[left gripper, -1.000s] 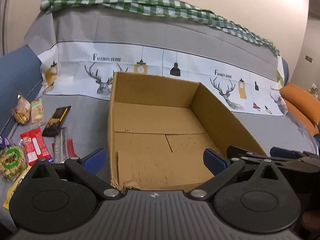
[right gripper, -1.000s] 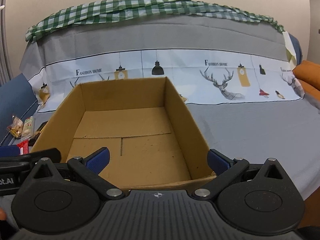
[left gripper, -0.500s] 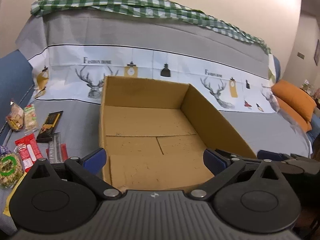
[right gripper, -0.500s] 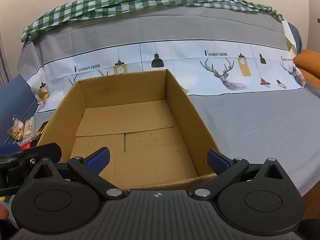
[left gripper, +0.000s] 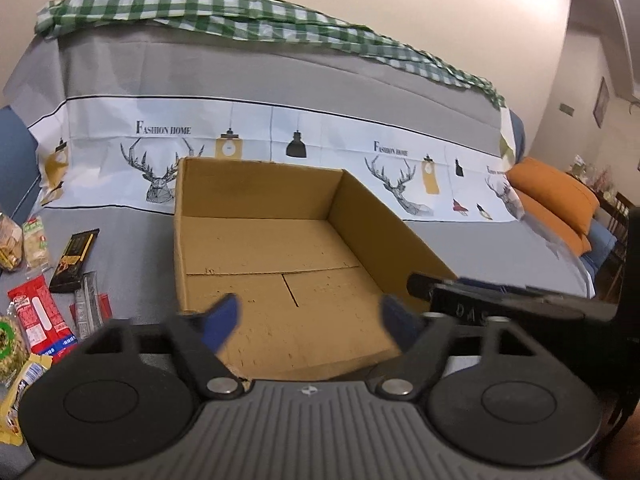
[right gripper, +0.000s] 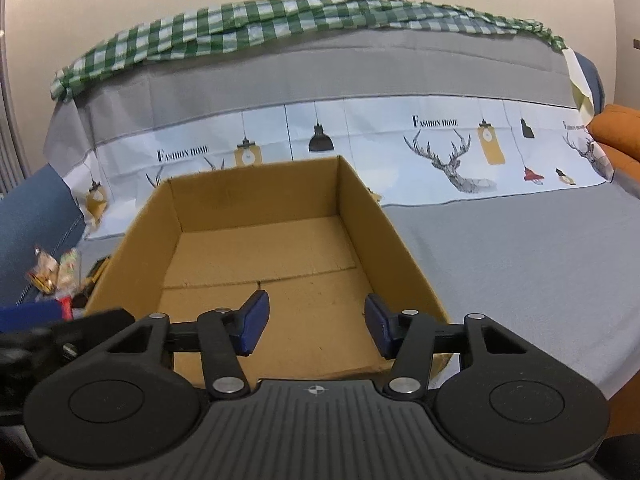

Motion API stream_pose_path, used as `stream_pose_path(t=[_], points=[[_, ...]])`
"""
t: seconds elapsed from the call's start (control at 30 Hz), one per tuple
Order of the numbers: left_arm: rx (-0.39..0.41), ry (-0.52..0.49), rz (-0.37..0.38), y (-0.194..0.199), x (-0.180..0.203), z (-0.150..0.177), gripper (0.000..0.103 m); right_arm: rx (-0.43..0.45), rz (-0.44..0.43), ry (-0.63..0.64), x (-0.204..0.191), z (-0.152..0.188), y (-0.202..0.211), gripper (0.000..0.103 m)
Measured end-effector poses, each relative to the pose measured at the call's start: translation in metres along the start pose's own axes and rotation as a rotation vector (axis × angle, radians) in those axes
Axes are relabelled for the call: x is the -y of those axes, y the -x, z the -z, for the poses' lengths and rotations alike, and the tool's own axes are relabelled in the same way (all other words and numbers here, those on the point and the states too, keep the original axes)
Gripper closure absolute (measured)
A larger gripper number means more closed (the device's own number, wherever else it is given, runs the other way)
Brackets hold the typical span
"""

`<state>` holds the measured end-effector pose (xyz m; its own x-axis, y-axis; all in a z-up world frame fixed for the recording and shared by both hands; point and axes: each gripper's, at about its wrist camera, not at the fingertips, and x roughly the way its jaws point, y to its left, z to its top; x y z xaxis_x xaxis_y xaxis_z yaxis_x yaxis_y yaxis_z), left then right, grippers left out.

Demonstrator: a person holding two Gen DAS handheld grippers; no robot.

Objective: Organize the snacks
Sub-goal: 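Move both tools from the cardboard box toward the snack pile, then grasp the small red-gold snack packet with the right tool while the left tool grasps the yellow bar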

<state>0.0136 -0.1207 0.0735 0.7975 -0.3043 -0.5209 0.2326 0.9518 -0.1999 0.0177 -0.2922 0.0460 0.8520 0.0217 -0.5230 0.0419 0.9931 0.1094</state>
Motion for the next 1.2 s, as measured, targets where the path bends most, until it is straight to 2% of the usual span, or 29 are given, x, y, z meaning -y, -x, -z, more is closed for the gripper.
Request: stream_pose_path(t=[0.07, 0.17, 0.27, 0.4, 0.5, 0.6, 0.67, 0.7, 0.8, 0.9, 0.97, 1.13, 1.2], points=[[0.009, -0.019, 0.026, 0.005, -0.001, 0.000, 0.058, 0.014, 0.005, 0.013, -0.001, 0.001, 0.002, 0.054], [-0.002, -0.047, 0.057, 0.013, -0.009, -0.004, 0.080, 0.045, -0.005, 0.021, -0.004, 0.001, 0.006, 0.059], [-0.016, -0.084, 0.110, 0.025, -0.022, -0.016, 0.085, 0.062, -0.032, 0.010, -0.009, -0.001, 0.009, 0.063], [-0.028, -0.218, 0.173, 0.047, -0.047, -0.028, 0.085, 0.070, -0.107, -0.019, -0.018, 0.000, 0.013, 0.065], [-0.003, -0.305, 0.199, 0.063, -0.073, -0.027, 0.084, 0.082, -0.184, -0.041, -0.028, -0.001, 0.019, 0.065], [-0.009, -0.332, 0.191, 0.068, -0.107, -0.017, 0.084, 0.073, -0.271, -0.042, -0.045, -0.003, 0.020, 0.065], [-0.037, -0.277, 0.161, 0.064, -0.134, -0.004, 0.084, 0.069, -0.299, -0.017, -0.060, -0.003, 0.021, 0.065], [-0.056, -0.219, 0.139, 0.062, -0.147, 0.000, 0.084, 0.071, -0.307, 0.005, -0.068, -0.001, 0.020, 0.065], [0.014, -0.084, 0.087, 0.070, -0.178, 0.009, 0.084, 0.072, -0.346, 0.060, -0.091, 0.003, 0.021, 0.065], [-0.006, 0.047, 0.028, 0.061, -0.207, 0.024, 0.084, 0.072, -0.391, 0.097, -0.109, 0.010, 0.022, 0.069], [-0.017, 0.089, 0.011, 0.057, -0.219, 0.020, 0.084, 0.063, -0.417, 0.131, -0.120, 0.018, 0.020, 0.078], [-0.040, 0.150, -0.001, 0.056, -0.233, 0.022, 0.084, 0.084, -0.512, 0.328, -0.157, 0.040, 0.016, 0.081], [-0.061, 0.160, -0.002, 0.057, -0.233, 0.021, 0.084, 0.071, -0.531, 0.350, -0.163, 0.045, 0.014, 0.081]])
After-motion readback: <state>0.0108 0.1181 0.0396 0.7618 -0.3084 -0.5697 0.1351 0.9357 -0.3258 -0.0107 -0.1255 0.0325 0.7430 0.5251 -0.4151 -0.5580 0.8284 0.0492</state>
